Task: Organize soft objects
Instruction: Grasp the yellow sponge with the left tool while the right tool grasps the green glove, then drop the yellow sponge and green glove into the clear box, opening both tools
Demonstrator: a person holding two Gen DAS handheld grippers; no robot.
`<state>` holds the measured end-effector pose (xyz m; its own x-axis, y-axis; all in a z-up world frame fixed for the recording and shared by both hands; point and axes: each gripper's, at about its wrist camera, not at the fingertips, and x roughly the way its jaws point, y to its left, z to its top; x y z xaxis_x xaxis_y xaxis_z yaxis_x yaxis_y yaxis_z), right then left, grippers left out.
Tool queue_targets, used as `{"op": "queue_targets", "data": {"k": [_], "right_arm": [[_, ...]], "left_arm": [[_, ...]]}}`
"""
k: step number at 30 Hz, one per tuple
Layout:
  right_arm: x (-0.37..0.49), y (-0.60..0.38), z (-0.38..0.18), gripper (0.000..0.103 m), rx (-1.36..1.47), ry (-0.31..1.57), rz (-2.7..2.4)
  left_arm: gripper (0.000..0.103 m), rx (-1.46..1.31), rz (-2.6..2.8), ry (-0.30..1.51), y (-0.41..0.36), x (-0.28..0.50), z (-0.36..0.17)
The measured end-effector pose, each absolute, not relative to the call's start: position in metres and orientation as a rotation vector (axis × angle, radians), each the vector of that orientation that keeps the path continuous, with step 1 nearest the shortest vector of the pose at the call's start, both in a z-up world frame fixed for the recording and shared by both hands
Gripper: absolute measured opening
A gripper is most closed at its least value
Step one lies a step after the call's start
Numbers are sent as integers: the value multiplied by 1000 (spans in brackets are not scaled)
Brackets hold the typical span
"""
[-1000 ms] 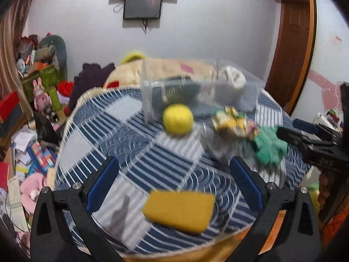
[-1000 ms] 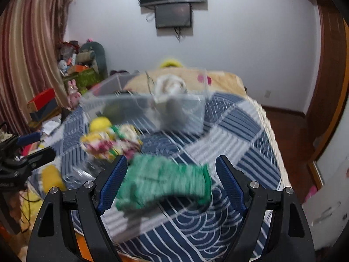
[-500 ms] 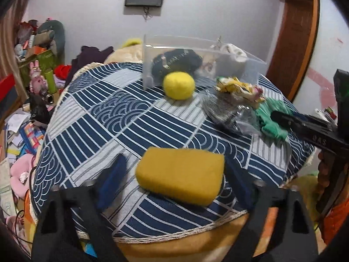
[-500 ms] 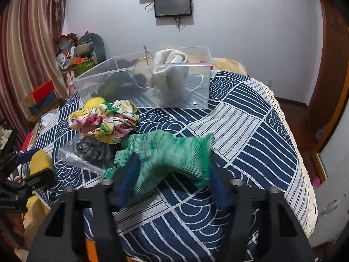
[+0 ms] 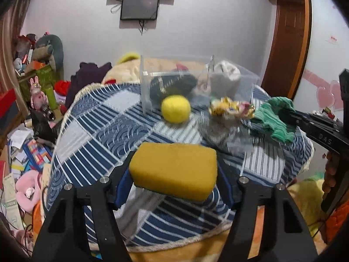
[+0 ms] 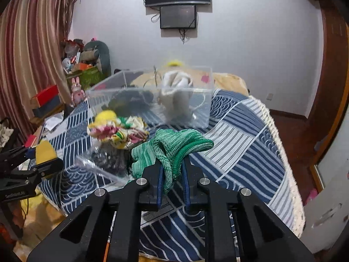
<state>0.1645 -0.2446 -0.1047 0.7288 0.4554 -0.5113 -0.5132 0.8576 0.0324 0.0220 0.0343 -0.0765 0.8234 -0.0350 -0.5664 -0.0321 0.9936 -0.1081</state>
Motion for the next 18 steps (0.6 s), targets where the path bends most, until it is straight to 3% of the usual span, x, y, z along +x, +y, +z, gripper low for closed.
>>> {"op": "queue_targets", "data": {"k": [18], "right_arm": [[179,-240,-37,13,-78,349,499]], "left_arm": [[66,-145,46,402,57,72,2]]}}
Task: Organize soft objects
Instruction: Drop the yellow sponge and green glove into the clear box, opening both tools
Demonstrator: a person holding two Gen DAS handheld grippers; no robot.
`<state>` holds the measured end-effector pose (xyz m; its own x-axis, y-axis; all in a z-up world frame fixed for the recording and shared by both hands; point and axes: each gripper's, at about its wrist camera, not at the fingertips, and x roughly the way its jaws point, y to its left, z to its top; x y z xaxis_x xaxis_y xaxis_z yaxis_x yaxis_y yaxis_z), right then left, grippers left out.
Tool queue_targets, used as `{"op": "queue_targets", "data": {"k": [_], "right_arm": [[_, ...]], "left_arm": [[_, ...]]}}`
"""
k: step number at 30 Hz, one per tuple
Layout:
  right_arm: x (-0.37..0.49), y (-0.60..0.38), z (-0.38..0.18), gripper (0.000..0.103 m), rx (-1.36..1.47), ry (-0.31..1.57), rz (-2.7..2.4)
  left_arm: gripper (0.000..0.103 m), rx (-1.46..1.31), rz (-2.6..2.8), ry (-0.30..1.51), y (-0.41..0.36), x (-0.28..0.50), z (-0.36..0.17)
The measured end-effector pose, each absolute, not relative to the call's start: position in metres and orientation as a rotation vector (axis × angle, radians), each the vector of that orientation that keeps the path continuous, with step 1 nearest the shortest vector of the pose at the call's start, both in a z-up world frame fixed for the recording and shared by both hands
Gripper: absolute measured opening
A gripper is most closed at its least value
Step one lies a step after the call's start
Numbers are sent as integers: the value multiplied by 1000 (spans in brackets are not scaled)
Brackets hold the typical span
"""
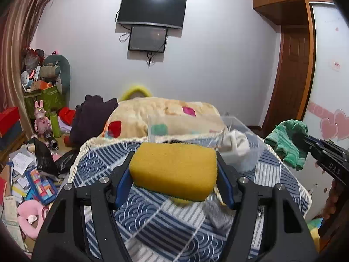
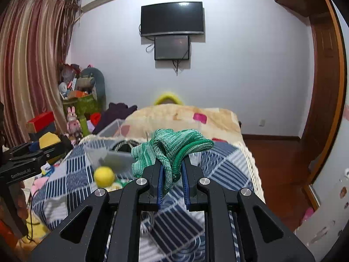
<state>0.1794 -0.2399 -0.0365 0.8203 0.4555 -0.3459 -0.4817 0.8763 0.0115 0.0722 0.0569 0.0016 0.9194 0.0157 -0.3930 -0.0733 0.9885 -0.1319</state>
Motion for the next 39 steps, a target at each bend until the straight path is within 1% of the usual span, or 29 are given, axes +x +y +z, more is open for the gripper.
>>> {"op": "queue_targets", "data": {"k": [7,14,25,34,39], "right_arm": [[201,-220,-25,13,-81,323,509],[220,-196,-25,13,-103,338,538],[246,-164,-49,13,-183,428,546],[262,-157,-66,13,-240,501,559],[263,-155,-67,14,-268,511,564]], "left_arm": [[67,-127,49,395,55,103,9],[66,-133,34,467,56,138,-3],[66,-169,29,572,59,188,-25],[66,-134,26,618,53,207,-41],[72,-106,32,631,46,208,-44]]}}
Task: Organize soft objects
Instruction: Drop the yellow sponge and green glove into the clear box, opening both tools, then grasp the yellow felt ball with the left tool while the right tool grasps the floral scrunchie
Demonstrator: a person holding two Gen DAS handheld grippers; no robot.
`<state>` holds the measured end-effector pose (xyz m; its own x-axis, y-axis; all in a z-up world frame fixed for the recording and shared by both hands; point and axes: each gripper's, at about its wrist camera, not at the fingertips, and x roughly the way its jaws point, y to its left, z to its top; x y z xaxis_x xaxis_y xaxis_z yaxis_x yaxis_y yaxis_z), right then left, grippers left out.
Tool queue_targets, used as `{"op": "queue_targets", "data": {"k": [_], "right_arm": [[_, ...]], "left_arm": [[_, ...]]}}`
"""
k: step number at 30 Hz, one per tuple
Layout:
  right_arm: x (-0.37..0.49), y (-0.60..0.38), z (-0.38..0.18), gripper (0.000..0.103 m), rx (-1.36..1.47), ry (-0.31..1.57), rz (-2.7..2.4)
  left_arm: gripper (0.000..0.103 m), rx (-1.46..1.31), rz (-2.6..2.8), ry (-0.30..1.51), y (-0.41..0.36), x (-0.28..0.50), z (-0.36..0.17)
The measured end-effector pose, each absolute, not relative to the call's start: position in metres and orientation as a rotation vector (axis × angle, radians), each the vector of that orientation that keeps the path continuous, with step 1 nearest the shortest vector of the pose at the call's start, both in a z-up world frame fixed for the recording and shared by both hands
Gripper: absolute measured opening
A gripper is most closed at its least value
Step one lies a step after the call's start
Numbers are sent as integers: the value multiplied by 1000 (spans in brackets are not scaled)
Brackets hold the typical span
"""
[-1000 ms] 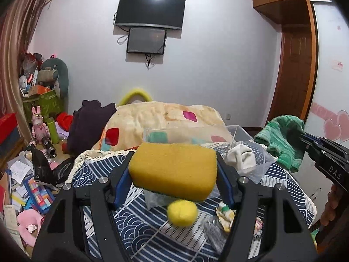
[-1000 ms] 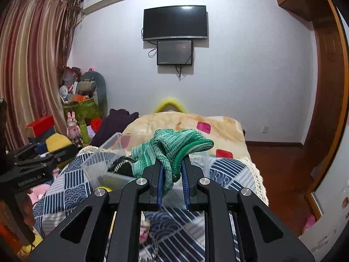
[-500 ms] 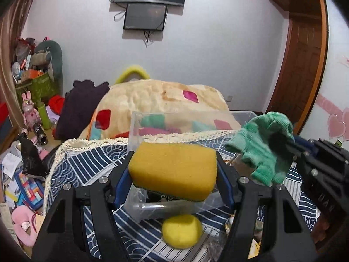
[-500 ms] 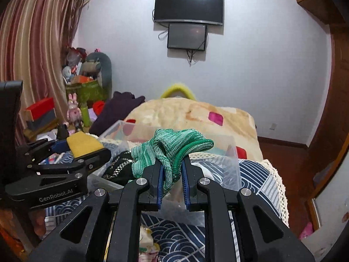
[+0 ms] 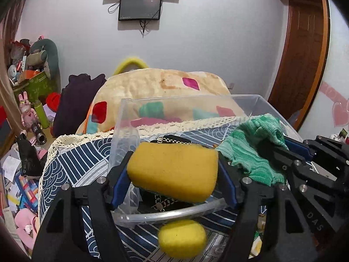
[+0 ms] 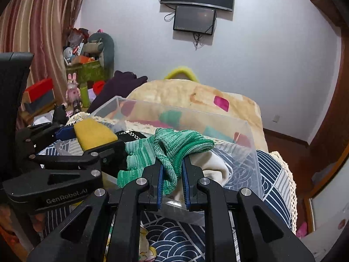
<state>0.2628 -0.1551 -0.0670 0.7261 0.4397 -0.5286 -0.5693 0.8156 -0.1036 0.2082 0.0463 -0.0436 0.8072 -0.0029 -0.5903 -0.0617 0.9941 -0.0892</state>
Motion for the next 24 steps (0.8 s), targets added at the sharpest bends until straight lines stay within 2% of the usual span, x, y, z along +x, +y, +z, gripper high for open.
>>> {"op": "queue_targets", "data": {"k": [4,7,9,12,16,22,24], "right_arm": [[266,-153,-66,17,-272,517,559],[268,-157,-63,30,-251,522,549],[266,-161,-63,43,-241,518,543],[261,-169,-60,53,-233,499,541],[250,-178,-57,56,-222,476,543],[231,-193,-48,57,-199,427,547],[225,-197,-46,64,-185,419,559]], "left_arm": [[77,-108,8,638,44,204,-42],[81,-95,21,629,44,198,-40],[84,-98,16,629,45,194,-39],[84,-125,1,623,50,186,-36],[85,-128,-7,597,51,174,-28],[93,-114,-1,534,50,145,-14],[96,-124,0,515,52,134,-12]]}}
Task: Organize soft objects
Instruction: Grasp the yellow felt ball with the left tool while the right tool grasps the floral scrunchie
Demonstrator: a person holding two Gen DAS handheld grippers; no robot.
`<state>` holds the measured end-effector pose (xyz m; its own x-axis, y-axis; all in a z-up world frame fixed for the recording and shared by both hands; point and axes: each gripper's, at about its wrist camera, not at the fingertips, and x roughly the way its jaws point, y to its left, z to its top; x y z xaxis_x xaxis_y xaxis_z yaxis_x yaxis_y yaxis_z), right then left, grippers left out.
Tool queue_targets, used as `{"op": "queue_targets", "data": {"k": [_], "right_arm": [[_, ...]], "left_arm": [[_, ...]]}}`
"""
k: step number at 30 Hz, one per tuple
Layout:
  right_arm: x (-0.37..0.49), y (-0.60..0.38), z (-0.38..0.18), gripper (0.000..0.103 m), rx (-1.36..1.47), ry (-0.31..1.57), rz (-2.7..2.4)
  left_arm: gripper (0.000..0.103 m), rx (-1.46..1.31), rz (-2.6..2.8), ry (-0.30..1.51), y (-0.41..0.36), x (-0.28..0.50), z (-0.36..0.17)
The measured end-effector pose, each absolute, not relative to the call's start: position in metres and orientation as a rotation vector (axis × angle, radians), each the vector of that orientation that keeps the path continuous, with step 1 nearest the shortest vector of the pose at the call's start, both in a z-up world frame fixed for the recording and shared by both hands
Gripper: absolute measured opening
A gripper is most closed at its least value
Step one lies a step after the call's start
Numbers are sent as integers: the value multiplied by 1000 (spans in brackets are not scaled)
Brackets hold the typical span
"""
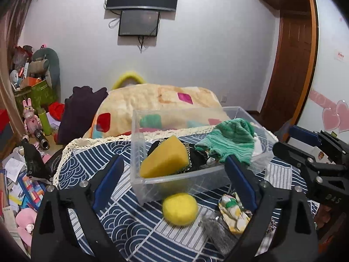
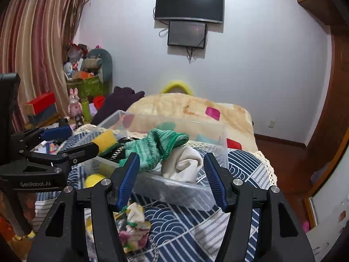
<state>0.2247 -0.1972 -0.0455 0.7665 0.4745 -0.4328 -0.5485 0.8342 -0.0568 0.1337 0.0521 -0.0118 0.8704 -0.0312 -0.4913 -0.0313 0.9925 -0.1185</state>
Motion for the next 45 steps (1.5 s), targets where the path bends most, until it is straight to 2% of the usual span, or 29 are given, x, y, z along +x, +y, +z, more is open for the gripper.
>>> {"op": "queue_targets", "data": {"k": [3,17,21,26,28,30,35,41,45], "right_arm": [[212,-204,-44,71,-158,405,585],[196,-185,-89,75,-152,526,706],[200,-178,-103,75,-166,570,712],[208,-184,-111,74,-131,599,684],[208,-190,-112,67,-108,600,676],[212,-196,-113,56,-92,608,673],[220,-203,-119,39,-67,634,647],[224,-209,-123,14,-39,639,632],[222,-214,-119,11,-23,613,628]], "left_arm": [[97,-134,2,512,55,121,-14],[97,-86,12,591,48,82,-58],[86,-103,-11,623,47,84,-66],[80,-117,-23,652,44,91,-74],[79,-120,-22,653,41,95,-74],[79,-124,-20,650,40,100,-73],[75,-142,-12,658,38,116,-75],[56,-188,-24,715,41,136,-89],[43,-207,-53,730,43,140,-93]]}}
